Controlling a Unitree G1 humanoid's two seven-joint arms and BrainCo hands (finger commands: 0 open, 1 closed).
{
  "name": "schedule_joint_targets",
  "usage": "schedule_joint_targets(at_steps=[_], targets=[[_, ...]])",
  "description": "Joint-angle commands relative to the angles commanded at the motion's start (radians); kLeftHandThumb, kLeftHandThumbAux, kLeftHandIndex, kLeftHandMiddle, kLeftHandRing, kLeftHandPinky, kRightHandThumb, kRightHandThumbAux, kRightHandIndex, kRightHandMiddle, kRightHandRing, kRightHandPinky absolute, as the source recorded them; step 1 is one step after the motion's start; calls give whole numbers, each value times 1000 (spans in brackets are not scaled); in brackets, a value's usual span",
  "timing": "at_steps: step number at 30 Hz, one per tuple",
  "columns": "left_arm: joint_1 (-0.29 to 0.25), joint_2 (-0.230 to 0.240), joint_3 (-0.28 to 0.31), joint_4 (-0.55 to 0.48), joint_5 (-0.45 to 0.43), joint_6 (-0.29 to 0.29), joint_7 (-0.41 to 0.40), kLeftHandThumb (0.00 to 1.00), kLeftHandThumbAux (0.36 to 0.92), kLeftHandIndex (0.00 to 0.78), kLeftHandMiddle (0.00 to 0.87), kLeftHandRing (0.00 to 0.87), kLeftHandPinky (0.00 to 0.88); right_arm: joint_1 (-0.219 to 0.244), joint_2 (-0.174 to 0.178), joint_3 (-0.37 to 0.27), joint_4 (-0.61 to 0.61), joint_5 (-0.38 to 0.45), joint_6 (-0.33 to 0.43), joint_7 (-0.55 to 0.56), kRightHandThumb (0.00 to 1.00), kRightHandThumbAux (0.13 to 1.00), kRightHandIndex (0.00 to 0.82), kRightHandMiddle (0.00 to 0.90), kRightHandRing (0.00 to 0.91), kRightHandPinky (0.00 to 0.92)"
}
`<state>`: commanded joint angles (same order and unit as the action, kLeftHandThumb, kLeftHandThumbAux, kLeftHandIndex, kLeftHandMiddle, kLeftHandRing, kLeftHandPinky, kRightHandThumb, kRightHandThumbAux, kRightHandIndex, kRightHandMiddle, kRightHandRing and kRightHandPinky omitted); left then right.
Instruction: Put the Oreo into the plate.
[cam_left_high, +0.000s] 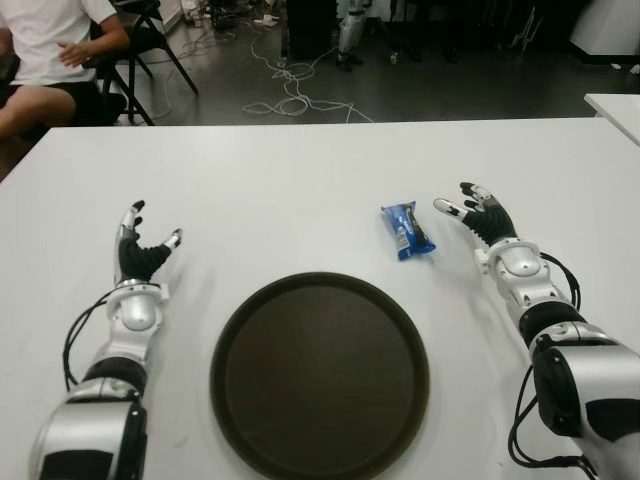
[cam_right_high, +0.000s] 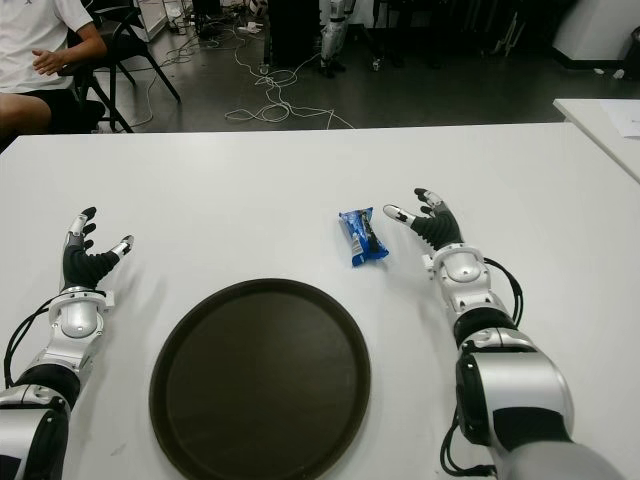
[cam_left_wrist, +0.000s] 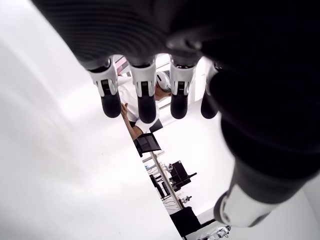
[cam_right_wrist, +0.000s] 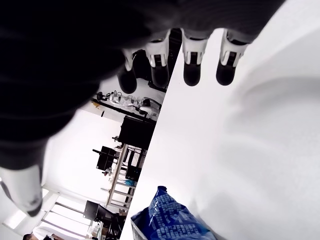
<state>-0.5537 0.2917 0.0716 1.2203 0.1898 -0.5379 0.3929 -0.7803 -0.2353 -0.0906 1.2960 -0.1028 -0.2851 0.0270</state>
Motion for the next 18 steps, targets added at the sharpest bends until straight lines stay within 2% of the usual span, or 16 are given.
schedule_joint_targets(at_steps=[18], targets=[[0, -1, 8, 0, -11, -3, -16, 0, 774, 71, 96, 67, 41, 1, 1, 7, -2, -7, -1, -9, 0, 583, 74, 31, 0, 0]])
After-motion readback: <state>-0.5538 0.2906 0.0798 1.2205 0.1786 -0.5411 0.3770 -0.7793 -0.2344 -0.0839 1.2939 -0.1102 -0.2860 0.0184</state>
